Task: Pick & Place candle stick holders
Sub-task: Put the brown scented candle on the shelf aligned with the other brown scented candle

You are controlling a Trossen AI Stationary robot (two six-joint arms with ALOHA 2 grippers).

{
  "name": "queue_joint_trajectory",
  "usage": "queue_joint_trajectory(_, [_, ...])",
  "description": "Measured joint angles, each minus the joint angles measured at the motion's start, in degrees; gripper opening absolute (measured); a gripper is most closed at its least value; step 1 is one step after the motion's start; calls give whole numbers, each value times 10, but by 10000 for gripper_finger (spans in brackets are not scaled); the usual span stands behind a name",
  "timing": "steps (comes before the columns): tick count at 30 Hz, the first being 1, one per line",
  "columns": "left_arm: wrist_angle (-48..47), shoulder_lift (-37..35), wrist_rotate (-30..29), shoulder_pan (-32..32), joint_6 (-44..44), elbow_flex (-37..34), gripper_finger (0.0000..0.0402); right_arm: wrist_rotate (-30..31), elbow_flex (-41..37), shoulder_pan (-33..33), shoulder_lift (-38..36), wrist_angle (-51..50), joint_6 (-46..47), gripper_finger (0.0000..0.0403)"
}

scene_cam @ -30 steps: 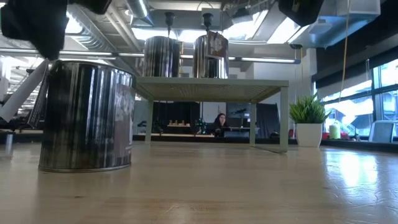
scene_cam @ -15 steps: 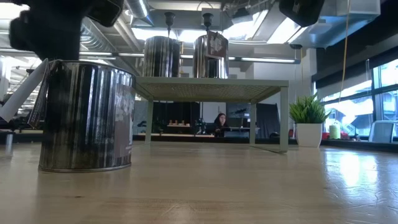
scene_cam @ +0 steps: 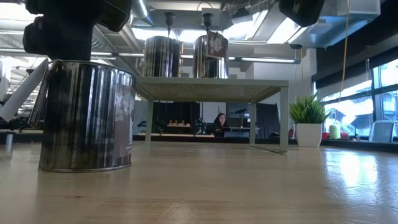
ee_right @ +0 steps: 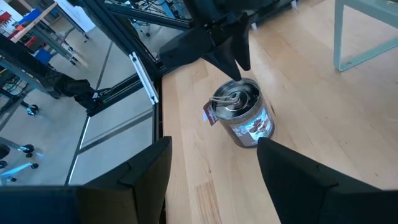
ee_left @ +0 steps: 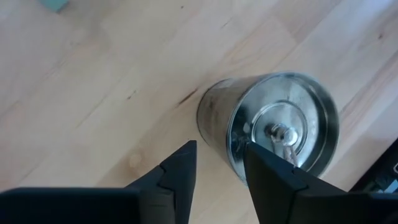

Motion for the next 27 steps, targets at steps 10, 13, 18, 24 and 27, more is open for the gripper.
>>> queue_joint_trajectory(10, [-1,0,6,0,11,0,113,5,0,0,0,0,0,241])
queue_joint_trajectory(13, [-1,0,6,0,13,0,115,5,0,0,0,0,0,241])
queue_joint_trajectory(18, [3,20,22,0,14,0,115,10,0,0,0,0,0,241])
queue_joint_trajectory(24, [45,46,37,-5,18,3,116,11,0,0,0,0,0,241])
queue_joint_trajectory(27, [50,46,35,-5,19,3,108,11,0,0,0,0,6,241])
